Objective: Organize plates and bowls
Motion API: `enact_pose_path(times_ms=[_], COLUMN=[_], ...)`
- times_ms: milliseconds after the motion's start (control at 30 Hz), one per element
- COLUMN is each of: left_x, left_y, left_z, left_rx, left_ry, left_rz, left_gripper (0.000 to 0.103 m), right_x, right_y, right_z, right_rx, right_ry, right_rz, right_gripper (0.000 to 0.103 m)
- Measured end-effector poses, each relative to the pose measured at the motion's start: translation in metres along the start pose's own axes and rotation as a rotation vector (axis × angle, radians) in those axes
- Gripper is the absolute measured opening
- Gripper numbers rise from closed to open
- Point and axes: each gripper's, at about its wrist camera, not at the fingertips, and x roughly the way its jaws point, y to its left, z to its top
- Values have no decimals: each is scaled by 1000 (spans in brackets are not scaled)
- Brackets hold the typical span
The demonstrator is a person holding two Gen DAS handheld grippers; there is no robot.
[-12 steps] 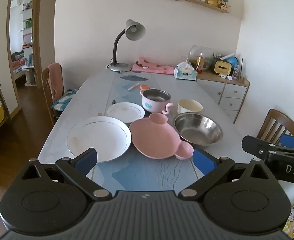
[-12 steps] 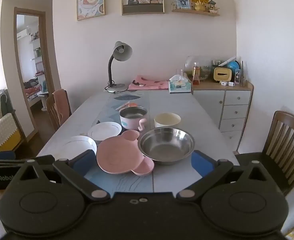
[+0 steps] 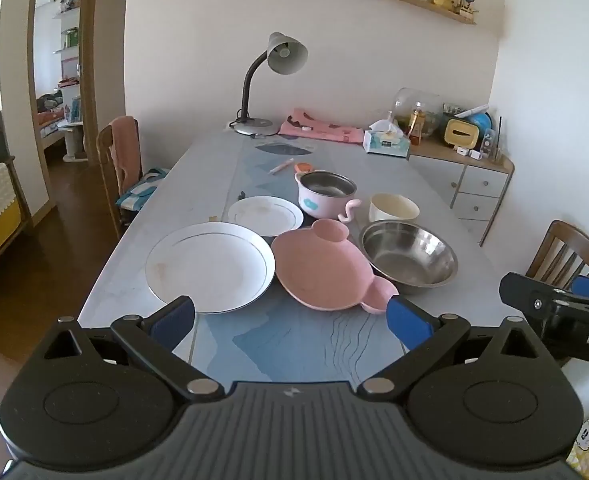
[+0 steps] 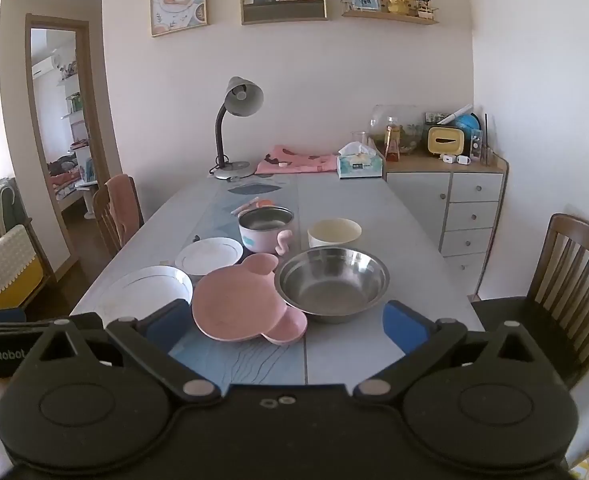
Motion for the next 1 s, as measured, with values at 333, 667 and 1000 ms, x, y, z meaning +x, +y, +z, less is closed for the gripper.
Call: enact_pose_path(times_ms=[333, 667, 1000], left_x=[-4, -9, -10], left_y=[0, 0, 1], left_z=[-1, 0, -3], left_rx=[-23, -21, -19], left_ry=[-17, -33, -41], left_rz=[-17, -15, -14], left_gripper=[103, 103, 103], right_x=[0, -4, -8], right_y=[0, 0, 3], right_z=[-3, -2, 1], right_rx=[15, 19, 16], right_ry=[6, -5, -18], right_rz=[33, 32, 44], right_gripper=[103, 103, 103])
